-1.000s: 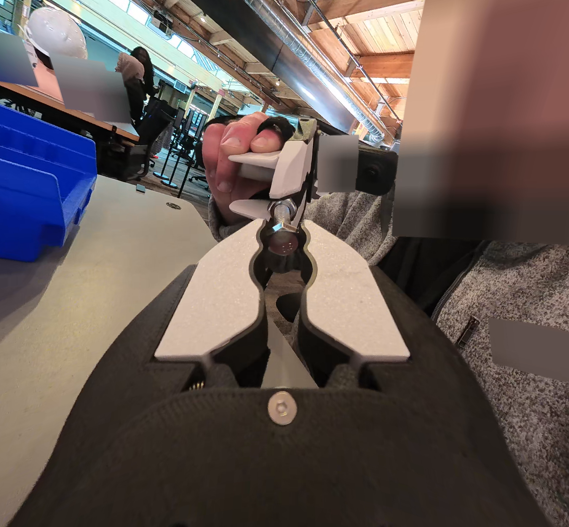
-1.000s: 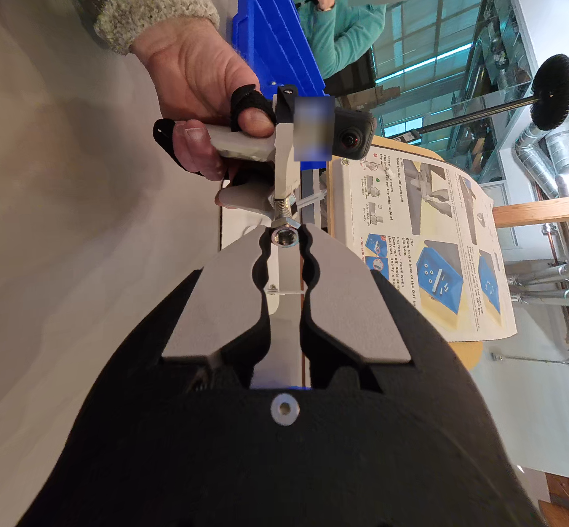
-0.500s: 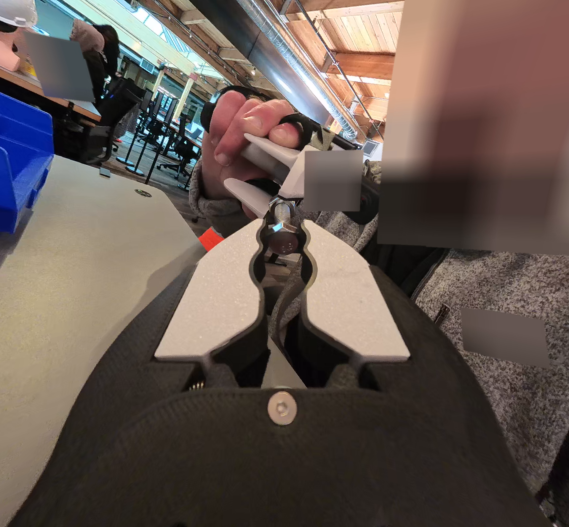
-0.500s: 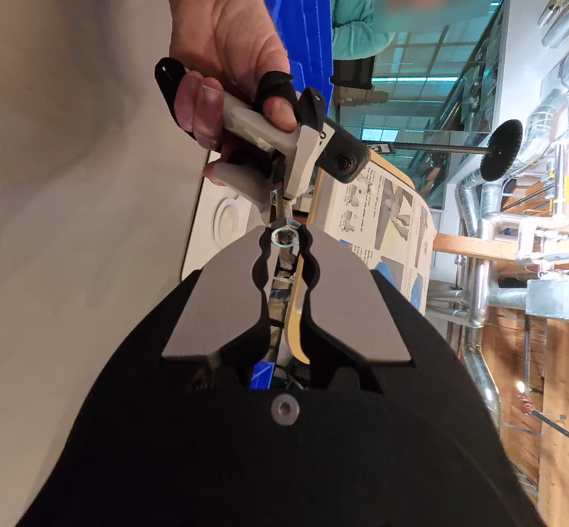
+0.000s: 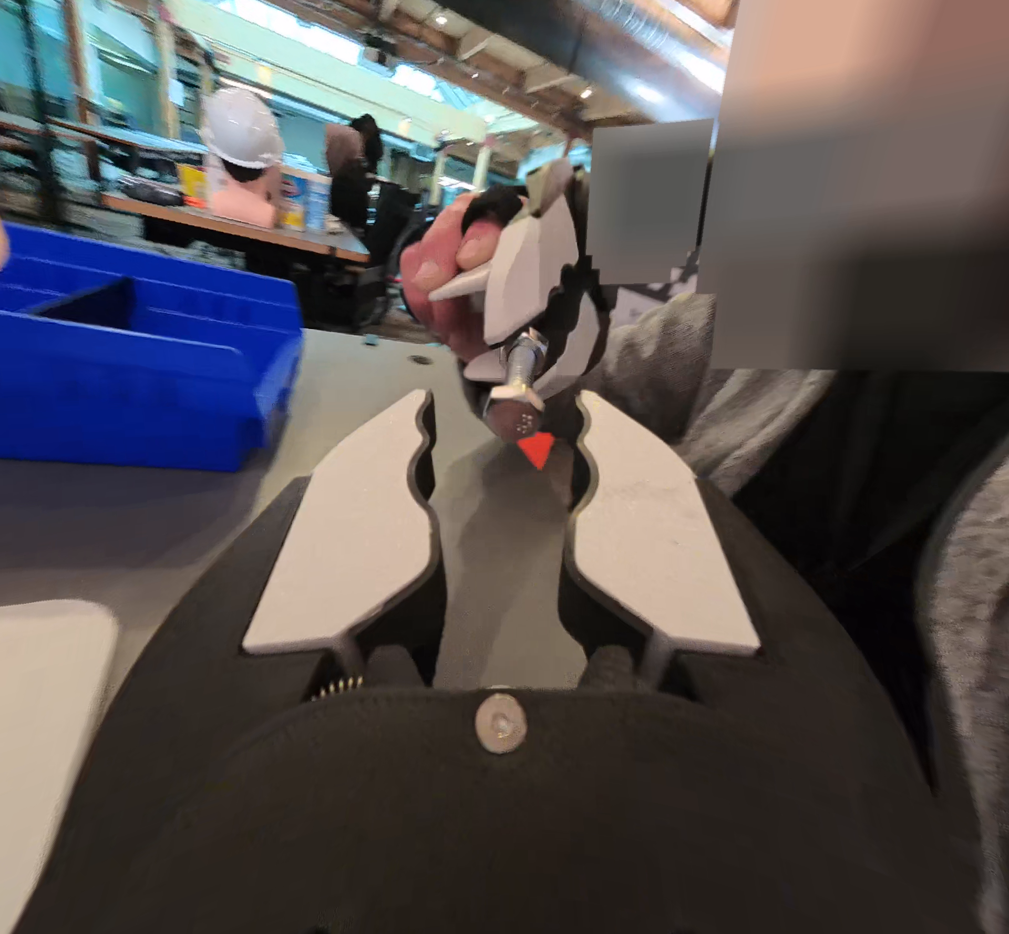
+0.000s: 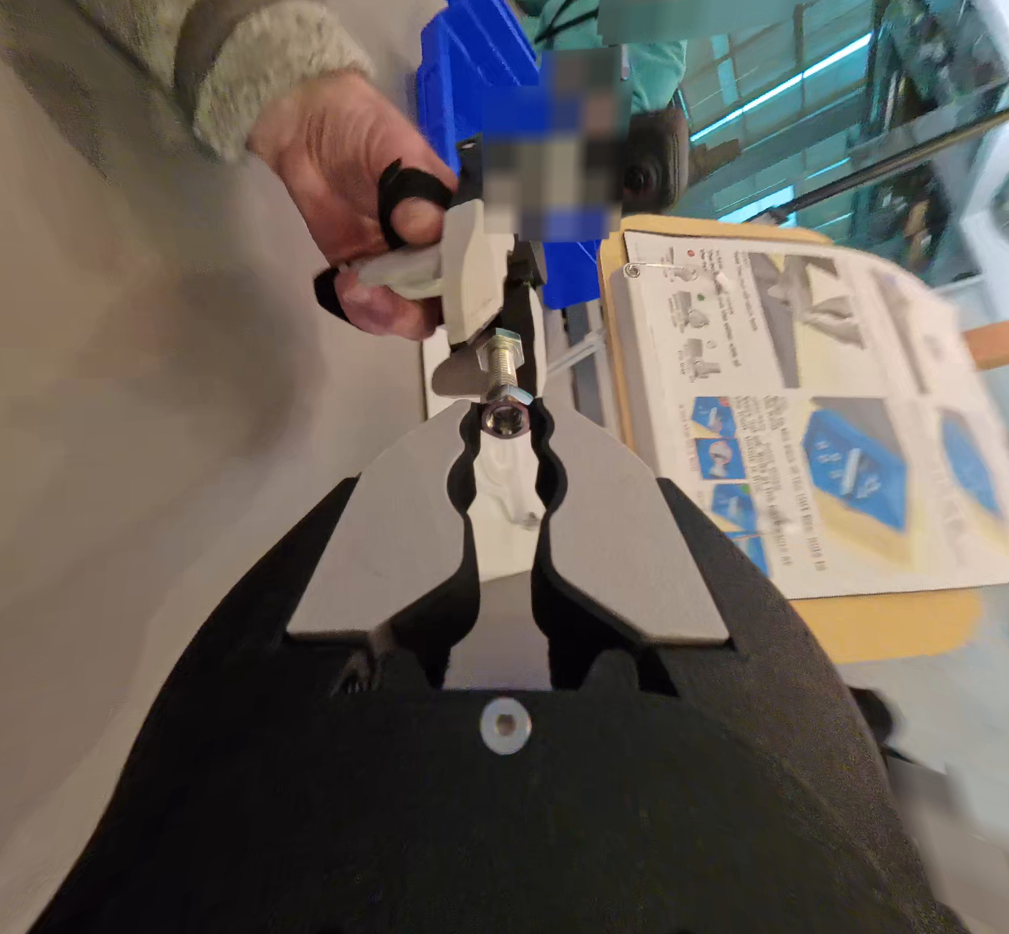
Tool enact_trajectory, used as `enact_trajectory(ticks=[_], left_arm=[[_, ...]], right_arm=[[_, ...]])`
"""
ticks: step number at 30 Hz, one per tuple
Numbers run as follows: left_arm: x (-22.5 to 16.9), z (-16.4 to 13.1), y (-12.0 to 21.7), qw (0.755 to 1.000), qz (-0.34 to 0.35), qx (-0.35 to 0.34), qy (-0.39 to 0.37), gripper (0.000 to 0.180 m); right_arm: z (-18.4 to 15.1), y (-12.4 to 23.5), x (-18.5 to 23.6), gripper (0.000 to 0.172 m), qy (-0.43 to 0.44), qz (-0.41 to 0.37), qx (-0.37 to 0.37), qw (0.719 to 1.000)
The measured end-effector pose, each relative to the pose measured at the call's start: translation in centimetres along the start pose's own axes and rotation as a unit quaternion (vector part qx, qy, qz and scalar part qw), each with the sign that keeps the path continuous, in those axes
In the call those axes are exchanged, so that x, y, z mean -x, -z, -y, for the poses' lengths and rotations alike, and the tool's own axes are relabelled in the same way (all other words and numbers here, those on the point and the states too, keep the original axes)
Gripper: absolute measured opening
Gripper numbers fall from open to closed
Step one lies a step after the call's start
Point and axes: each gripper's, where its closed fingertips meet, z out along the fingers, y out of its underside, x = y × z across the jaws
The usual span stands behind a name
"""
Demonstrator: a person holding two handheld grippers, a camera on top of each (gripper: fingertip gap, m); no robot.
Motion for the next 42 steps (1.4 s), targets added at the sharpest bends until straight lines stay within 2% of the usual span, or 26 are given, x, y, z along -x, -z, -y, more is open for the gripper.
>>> enact_trajectory(ticks=[4,9,11,16,18,21,23,24,26,28,30,33,37,40,42], left_arm=[[1.0,0.0,0.4,0.982,0.102,0.055,-0.151,0.039],[0.9,0.0,-0.2,0.949,0.159,0.098,-0.255,0.032],[0.8,-0.2,-0.5,0.925,0.179,0.120,-0.311,0.025],[0.6,-0.8,-0.6,0.911,0.189,0.148,-0.335,0.019],[0.7,-0.9,-0.6,0.924,0.182,0.152,-0.300,0.019],[-0.1,-0.6,-0.8,0.976,0.114,0.098,-0.158,0.018],[-1.0,-0.2,-1.0,0.997,0.046,0.035,-0.056,0.018],[-1.3,-0.3,-0.9,1.000,0.006,0.014,0.007,0.018],[-1.5,-0.1,-0.6,0.996,-0.042,-0.028,0.075,0.017],[-1.3,-0.3,-0.5,0.991,-0.064,-0.039,0.111,0.017],[-1.1,-0.3,-0.3,0.988,-0.075,-0.047,0.128,0.017],[-1.3,0.2,-0.1,0.986,-0.083,-0.062,0.132,0.017],[-1.0,0.0,0.1,0.988,-0.074,-0.060,0.125,0.017],[-0.6,-0.6,0.5,0.996,-0.040,-0.020,0.082,0.017],[-0.2,-0.6,1.2,0.998,-0.015,-0.006,0.060,0.017]], right_arm=[[-0.4,0.5,-0.4,0.018,-0.167,0.039,-0.064,0.983],[-0.7,0.6,0.2,0.018,-0.325,0.098,-0.133,0.931],[-0.4,0.6,0.6,0.018,-0.378,0.127,-0.163,0.902],[-0.3,0.6,1.1,0.019,-0.454,0.163,-0.197,0.853],[-0.5,0.5,1.2,0.018,-0.437,0.153,-0.192,0.866],[-0.4,0.5,1.1,0.018,-0.366,0.119,-0.176,0.906],[0.1,0.6,1.1,0.018,-0.253,0.077,-0.147,0.953],[0.4,0.8,1.1,0.018,-0.191,0.062,-0.125,0.972],[0.3,0.5,1.2,0.018,-0.057,0.023,-0.060,0.996],[0.1,0.4,1.0,0.018,0.050,-0.010,-0.007,0.999],[-0.2,0.3,0.8,0.018,0.140,-0.035,0.038,0.989],[-0.7,0.4,0.1,0.018,0.209,-0.069,0.076,0.973],[-0.9,0.8,0.0,0.018,0.185,-0.068,0.072,0.978],[-1.6,2.2,-1.0,0.018,0.050,-0.054,0.040,0.997],[-4.1,3.8,-2.5,0.018,-0.038,-0.054,0.056,0.996]])
